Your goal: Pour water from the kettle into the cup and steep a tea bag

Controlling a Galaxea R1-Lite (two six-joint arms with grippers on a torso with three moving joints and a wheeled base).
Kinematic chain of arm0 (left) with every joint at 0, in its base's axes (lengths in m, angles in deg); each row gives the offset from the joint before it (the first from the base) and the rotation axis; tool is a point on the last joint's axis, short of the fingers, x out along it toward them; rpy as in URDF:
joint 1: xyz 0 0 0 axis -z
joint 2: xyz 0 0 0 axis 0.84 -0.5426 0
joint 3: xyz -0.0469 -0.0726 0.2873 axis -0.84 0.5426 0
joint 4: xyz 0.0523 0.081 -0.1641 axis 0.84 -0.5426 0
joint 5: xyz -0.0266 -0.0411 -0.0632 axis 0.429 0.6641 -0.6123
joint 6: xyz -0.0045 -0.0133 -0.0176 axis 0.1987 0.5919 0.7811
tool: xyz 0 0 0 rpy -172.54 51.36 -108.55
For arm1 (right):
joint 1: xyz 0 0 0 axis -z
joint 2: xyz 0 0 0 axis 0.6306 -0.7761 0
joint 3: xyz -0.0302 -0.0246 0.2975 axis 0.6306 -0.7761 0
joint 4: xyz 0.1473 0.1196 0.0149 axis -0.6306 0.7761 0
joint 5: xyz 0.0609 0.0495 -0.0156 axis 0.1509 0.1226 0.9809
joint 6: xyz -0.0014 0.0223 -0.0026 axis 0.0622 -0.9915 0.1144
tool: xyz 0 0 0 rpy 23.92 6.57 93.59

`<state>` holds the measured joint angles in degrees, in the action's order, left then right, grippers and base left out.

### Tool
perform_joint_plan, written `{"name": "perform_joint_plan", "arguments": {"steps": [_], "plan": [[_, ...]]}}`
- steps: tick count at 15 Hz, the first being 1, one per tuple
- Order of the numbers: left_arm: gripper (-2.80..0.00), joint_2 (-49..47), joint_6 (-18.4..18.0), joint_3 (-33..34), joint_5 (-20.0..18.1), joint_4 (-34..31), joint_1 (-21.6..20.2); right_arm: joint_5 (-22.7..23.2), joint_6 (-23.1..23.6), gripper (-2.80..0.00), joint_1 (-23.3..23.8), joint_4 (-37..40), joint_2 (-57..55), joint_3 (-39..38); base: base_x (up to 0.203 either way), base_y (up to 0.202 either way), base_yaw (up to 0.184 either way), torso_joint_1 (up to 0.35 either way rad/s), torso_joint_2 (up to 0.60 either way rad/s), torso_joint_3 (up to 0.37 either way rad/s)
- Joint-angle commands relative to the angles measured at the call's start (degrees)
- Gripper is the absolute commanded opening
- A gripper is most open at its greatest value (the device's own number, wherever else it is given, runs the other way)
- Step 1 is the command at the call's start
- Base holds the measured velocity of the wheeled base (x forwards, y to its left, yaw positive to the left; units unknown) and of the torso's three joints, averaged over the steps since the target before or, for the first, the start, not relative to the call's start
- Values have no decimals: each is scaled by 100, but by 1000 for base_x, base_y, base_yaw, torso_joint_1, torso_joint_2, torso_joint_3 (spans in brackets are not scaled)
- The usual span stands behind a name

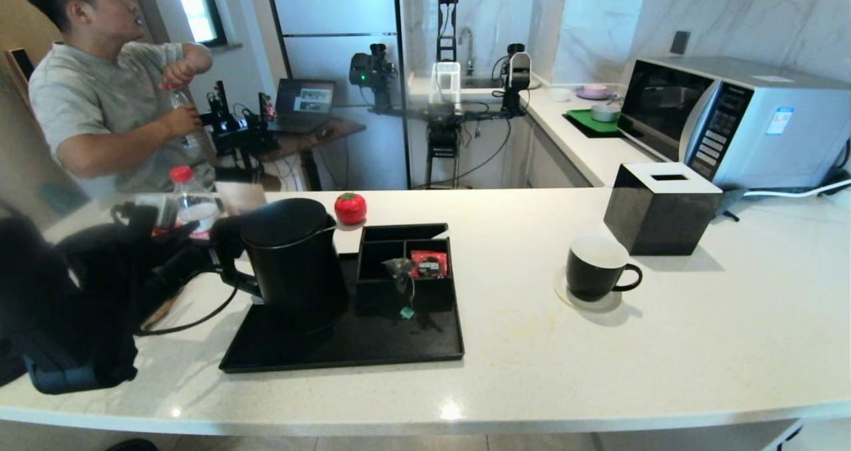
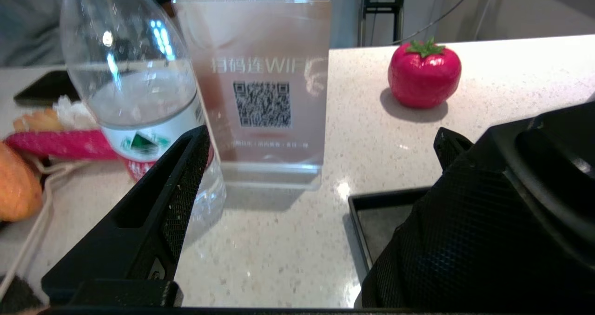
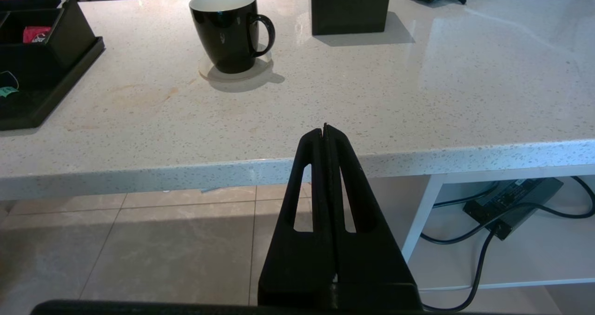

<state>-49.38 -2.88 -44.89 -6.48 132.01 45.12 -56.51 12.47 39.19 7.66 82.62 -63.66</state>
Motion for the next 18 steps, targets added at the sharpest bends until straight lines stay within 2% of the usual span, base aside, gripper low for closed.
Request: {"name": "perform_joint_plan", "arguments": {"steps": [1,4,13,14,15,18], "plan": [[0,-90,4,-199,-11,277,47,-1,-3,-280,-1,0,-7,0,0,0,0,0,0,0],[0,-199,-1,-432,-11,277,156,-1,-3,-280,-1,0,-7,0,0,0,0,0,0,0],[0,-208,-14,-502,-14,277,191,-1,-3,-280,-1,0,-7,0,0,0,0,0,0,0],[-128,-200,-14,-505,-20,277,191,-1,-3,-280,-1,0,-7,0,0,0,0,0,0,0],[-280,-185,-14,-497,-20,277,191,-1,-3,-280,-1,0,-7,0,0,0,0,0,0,0],[-280,-173,-14,-487,-20,277,191,-1,-3,-280,-1,0,-7,0,0,0,0,0,0,0]]}}
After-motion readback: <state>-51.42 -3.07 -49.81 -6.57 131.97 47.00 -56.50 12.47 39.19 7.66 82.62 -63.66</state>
